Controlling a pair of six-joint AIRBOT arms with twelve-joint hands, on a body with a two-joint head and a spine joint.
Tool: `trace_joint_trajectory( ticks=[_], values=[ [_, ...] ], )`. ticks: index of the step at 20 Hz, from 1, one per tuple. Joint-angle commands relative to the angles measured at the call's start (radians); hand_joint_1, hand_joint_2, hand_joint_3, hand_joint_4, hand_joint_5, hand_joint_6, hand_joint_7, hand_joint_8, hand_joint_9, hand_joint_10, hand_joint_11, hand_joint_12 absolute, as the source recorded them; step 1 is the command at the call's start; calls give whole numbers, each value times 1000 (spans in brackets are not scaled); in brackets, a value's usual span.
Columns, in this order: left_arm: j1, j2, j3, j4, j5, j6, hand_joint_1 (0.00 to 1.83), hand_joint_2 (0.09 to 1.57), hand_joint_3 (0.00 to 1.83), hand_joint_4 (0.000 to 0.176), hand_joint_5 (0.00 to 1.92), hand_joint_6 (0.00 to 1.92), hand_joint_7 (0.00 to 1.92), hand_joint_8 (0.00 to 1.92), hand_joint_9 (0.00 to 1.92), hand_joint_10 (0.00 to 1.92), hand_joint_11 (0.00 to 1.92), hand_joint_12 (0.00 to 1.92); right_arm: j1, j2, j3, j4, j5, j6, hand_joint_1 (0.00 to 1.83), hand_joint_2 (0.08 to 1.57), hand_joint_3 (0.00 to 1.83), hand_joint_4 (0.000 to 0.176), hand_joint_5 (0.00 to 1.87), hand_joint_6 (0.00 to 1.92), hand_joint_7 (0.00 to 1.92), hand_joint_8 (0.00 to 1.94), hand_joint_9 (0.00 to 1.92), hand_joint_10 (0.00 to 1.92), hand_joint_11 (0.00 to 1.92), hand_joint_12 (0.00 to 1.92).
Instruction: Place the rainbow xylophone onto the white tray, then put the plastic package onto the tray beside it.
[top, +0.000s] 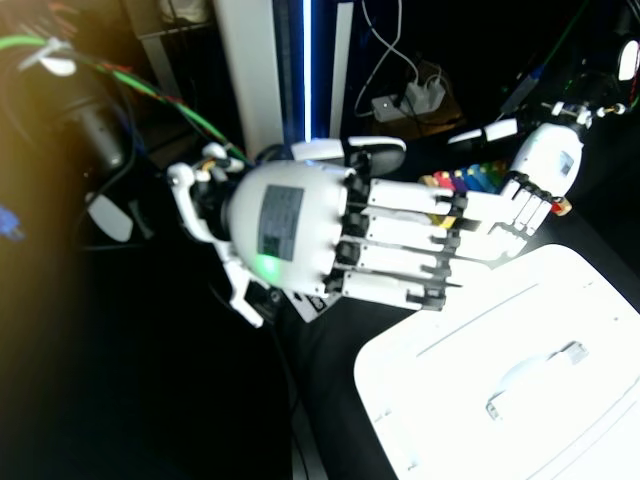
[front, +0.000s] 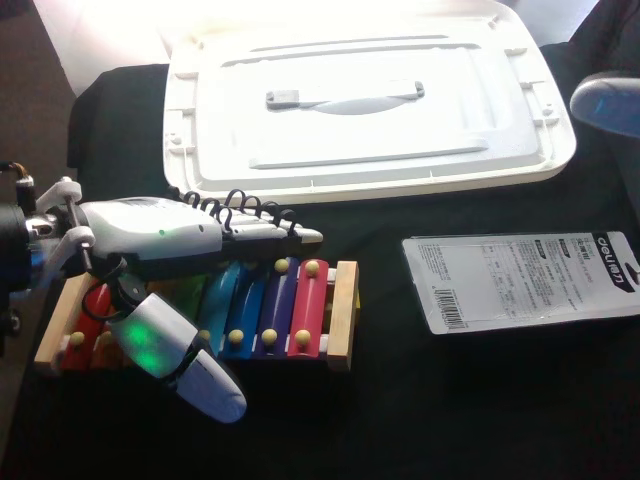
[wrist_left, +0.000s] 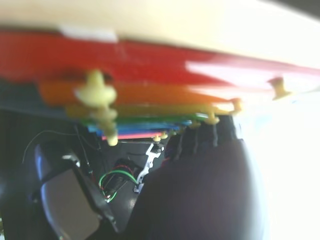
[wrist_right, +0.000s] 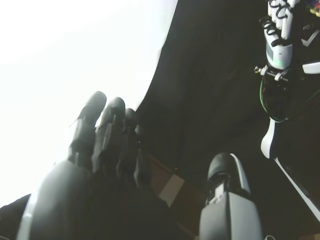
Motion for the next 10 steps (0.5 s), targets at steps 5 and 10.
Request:
trace_joint_trajectory(
  ticks=[5,10],
  values=[
    [3,-13,5,-18,-48,-10,850,788,1,31,93,11,185,10,196,19,115,74,6,0,-2,42,122,8,623,996,0,26,161,2,333,2,355,3,36,616],
    [7,-25,17,-12,-41,-10,1272,1144,4,64,451,57,560,43,603,60,101,1178,7,0,-2,42,129,8,593,998,0,29,205,13,340,2,355,1,8,614]
  ],
)
